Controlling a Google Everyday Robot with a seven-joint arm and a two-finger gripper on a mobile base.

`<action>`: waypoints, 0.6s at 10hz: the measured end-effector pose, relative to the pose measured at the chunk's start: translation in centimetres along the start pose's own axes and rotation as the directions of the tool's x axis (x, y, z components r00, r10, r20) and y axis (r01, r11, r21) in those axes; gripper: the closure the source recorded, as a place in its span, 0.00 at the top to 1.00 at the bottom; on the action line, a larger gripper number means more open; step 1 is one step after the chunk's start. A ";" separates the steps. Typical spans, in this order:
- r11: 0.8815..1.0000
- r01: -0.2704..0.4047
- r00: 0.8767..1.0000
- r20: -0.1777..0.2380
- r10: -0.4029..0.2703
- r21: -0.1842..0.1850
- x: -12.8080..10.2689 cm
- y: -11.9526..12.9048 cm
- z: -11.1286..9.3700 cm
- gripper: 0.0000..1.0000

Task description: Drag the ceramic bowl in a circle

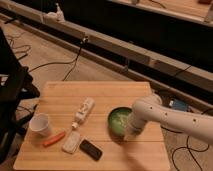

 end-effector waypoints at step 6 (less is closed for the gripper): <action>0.998 -0.062 0.990 -0.122 0.065 0.031 3.2 -7.4 -1.5 0.00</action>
